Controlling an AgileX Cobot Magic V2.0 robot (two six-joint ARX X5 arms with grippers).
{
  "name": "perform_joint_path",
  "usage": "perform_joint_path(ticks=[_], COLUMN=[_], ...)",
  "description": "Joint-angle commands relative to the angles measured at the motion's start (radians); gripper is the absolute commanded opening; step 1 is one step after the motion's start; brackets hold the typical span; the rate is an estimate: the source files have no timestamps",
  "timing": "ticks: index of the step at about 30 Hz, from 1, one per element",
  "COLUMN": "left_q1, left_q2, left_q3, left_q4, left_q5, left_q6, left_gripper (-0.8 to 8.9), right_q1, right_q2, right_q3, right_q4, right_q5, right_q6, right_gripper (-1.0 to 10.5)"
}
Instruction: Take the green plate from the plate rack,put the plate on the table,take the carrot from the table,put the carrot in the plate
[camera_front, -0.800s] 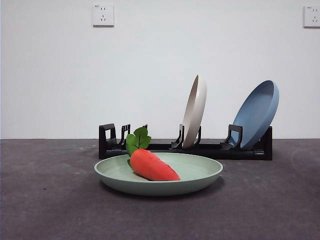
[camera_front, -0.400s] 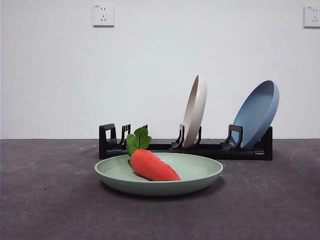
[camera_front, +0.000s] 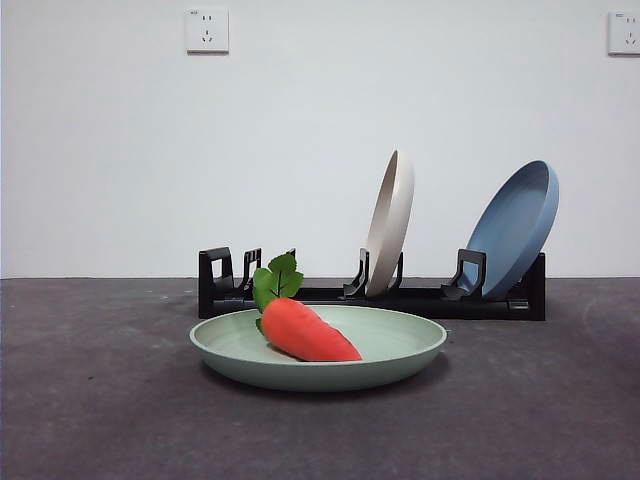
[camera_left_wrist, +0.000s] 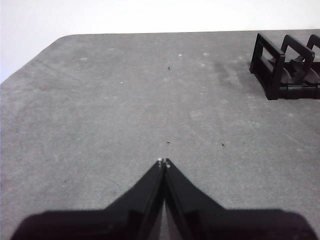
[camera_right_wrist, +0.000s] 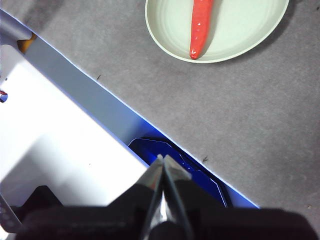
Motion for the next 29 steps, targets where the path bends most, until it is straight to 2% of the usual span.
perform_joint_path(ticks=[1, 16, 17, 19, 21, 23, 26, 29], left_q1=[0.003, 0.003, 0.003, 0.003, 0.003, 0.003, 0.003, 0.003], left_q2=[-0.003, -0.003, -0.003, -0.003, -0.003, -0.003, -0.003, -0.003], left_q3=[-0.01, -0.01, -0.01, -0.01, -0.01, -0.01, -0.01, -0.01], left_q4=[-0.004, -0.003, -0.004, -0.003, -0.004, -0.004, -0.004, -0.004], left_q5=[0.003, 0.003, 0.003, 0.004, 0.003, 0.003, 0.003, 0.003], left_q6=[-0.007, -0.007, -0.007, -0.007, -0.007, -0.007, -0.007, -0.007], left_gripper=[-0.03, -0.03, -0.03, -0.03, -0.03, -0.03, -0.03, -0.03], right_q1=[0.002, 0.007, 0.005, -0.023, -0.08, -0.167, -0.33, -0.48], right_q2=[-0.002, -0.012, -0.022, -0.047, -0.082, -0.122, -0.201, -0.274], right_q3=[-0.003, -0.003, -0.003, -0.005, -0.02, -0.053, -0.129, -0.222], right_q4=[0.003, 0.0, 0.007, 0.049, 0.152, 0.286, 0.446, 0.542], right_q5=[-0.001, -0.002, 0.009, 0.082, 0.126, 0.074, -0.064, -0.085], right_q6=[0.002, -0.002, -0.031, -0.083, -0.136, -0.148, -0.145, -0.145], right_gripper=[0.0, 0.0, 0.0, 0.0, 0.0, 0.0, 0.0, 0.0])
